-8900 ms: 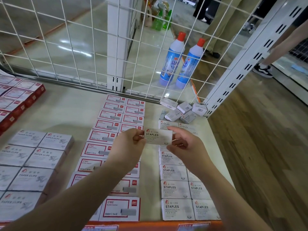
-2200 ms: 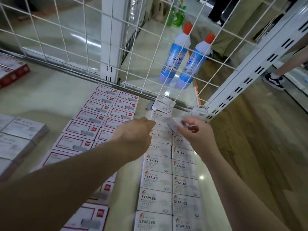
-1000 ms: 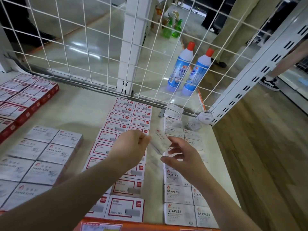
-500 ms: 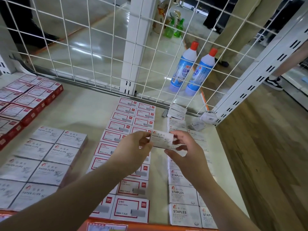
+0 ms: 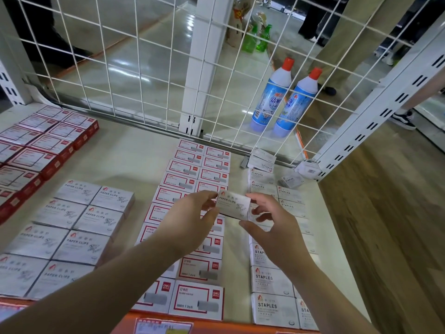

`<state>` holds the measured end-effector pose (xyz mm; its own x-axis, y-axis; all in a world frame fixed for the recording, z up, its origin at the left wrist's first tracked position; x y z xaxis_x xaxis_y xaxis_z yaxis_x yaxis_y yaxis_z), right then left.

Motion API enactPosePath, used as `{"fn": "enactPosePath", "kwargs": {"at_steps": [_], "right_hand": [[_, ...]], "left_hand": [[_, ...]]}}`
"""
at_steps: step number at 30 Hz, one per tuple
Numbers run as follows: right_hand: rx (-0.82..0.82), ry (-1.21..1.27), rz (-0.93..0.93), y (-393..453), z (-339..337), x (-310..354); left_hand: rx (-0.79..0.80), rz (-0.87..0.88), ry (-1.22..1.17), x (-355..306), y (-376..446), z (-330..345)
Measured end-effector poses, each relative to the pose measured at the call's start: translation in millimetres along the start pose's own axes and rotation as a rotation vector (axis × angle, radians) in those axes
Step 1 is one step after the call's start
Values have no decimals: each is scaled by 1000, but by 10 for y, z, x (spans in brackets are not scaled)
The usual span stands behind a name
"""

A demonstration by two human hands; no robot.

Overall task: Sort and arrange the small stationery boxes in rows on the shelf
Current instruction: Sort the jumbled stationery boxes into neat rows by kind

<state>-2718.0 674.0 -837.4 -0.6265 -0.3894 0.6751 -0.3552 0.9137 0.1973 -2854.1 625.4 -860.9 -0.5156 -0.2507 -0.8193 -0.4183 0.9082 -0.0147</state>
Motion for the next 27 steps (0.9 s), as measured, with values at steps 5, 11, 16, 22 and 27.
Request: {"fn": "enactPosePath", "kwargs": {"at_steps": [5,11,16,22,27], "right_hand": [[-19,25,23,51,33,11],[47,37,-4,162,313,235],[101,67,-47,286,656,556],[176,6,-131,469,1152,898],[243,-49,-183,568,1477,1052]], "left_hand": [[-79,71,192,22,42,-226],[-144,58,378,312,83,-636],[-204,-12,505,646,46,-1037],[-223,-64,582,1027,-68,-1368],[-218,-14,592,1098,-104,-1479]]}}
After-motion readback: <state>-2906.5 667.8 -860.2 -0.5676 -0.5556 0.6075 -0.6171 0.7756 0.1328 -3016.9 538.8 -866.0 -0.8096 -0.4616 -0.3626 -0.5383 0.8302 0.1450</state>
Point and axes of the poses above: each hand's wrist, its own y-axis towards the middle knuckle, its own z-axis out of the palm, x = y × z, the point moved 10 cm from there along y, towards the middle knuckle, and after that the axes turned 13 degrees about -x, right-handed, at the moved point
